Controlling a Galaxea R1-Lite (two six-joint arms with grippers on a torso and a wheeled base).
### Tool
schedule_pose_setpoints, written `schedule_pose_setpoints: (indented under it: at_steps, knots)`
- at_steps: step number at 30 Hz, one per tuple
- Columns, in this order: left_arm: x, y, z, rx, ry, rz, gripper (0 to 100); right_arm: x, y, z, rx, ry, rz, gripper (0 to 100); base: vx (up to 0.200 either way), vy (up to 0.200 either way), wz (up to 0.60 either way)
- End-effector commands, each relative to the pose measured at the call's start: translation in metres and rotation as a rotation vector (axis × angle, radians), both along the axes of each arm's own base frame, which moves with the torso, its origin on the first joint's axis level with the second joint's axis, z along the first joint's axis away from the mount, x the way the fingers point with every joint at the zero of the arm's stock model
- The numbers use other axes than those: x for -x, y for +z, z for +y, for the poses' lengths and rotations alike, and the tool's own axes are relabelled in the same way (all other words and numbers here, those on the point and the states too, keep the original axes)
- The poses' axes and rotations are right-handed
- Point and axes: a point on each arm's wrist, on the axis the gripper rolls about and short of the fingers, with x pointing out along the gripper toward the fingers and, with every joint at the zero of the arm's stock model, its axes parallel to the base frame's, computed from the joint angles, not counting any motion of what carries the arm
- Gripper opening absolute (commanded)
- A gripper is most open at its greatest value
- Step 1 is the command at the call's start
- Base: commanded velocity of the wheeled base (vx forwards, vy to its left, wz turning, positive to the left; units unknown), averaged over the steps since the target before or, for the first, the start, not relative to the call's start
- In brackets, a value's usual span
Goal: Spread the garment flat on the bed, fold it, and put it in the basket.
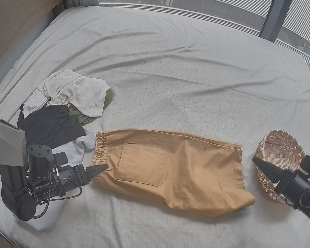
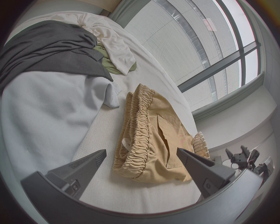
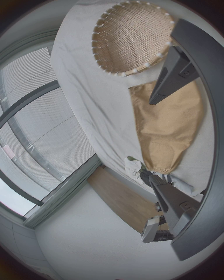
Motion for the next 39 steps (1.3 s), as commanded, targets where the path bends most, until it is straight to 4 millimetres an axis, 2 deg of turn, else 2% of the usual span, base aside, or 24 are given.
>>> schedule_pose_setpoints:
  at_steps: [1, 7, 11, 20, 31, 32, 39]
  knots:
    - [-0.003, -0.011, -0.002, -0.007, -0.001, 0.028, 100, -0.012, 0.018, 0.018, -0.026, 0.065, -0.034, 100, 0.000, 0.000, 0.00]
    - [-0.007, -0.020, -0.007, -0.015, -0.010, 0.038, 100, -0.010, 0.019, 0.021, -0.032, 0.079, -0.041, 100, 0.000, 0.000, 0.00]
    - [-0.010, -0.018, -0.015, 0.015, -0.019, 0.030, 100, -0.011, 0.022, 0.020, -0.035, 0.076, -0.051, 100, 0.000, 0.000, 0.00]
    - [-0.043, -0.018, -0.029, 0.081, -0.010, -0.044, 100, -0.011, 0.020, 0.021, -0.033, 0.079, -0.044, 100, 0.000, 0.000, 0.00]
    - [-0.047, -0.015, -0.028, 0.134, 0.010, -0.032, 100, -0.011, 0.016, 0.022, -0.031, 0.082, -0.029, 100, 0.000, 0.000, 0.00]
    - [-0.048, -0.015, -0.028, 0.140, 0.016, -0.030, 0, -0.011, 0.017, 0.022, -0.031, 0.082, -0.031, 100, 0.000, 0.000, 0.00]
    - [-0.046, -0.011, -0.027, 0.153, 0.045, -0.028, 0, -0.011, 0.013, 0.023, -0.026, 0.086, -0.017, 100, 0.000, 0.000, 0.00]
